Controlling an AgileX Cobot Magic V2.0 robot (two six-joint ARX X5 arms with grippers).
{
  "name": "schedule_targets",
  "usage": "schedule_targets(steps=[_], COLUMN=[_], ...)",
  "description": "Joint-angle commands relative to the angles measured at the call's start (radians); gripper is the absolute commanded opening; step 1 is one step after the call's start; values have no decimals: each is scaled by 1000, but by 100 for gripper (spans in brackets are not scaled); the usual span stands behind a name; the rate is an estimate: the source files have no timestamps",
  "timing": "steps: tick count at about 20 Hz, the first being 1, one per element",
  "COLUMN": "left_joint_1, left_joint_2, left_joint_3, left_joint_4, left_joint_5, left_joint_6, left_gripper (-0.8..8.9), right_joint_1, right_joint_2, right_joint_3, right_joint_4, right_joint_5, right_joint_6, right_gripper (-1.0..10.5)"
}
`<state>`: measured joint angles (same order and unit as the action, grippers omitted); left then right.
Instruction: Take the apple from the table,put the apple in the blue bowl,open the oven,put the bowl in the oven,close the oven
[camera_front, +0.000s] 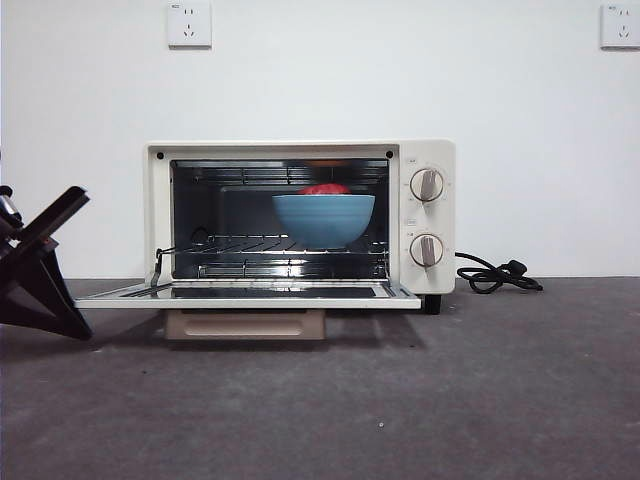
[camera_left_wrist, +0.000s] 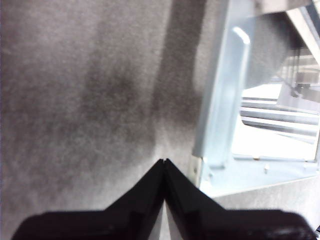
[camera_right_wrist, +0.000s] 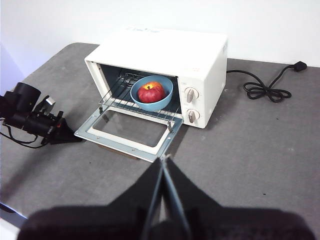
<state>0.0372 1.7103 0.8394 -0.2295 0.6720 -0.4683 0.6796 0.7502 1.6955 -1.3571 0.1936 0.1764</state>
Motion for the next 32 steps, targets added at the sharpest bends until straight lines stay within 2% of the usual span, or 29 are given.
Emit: schedule_targets(steps=[1, 7, 15, 27, 32], left_joint_1=[-11, -12, -12, -17, -19], left_joint_2=[16, 16, 16, 12, 12], left_joint_3=[-6, -6, 4, 203, 341], left_joint_4=[39, 68, 183, 177, 177], left_joint_5=[13, 10, 174, 172, 129], left_joint_6=[-35, -72, -175, -211, -233], left_gripper=[-8, -8, -7, -7, -7], right_joint_1=[1, 1, 1, 1, 1], right_joint_2=[-3, -3, -3, -3, -3], right_joint_3=[-5, -5, -5, -5, -5], right_joint_4=[-18, -18, -18, -18, -18], right_joint_5=[-1, -4, -4, -3, -3], right_joint_6=[16, 31, 34, 34, 34], right_gripper=[-8, -8, -8, -8, -8])
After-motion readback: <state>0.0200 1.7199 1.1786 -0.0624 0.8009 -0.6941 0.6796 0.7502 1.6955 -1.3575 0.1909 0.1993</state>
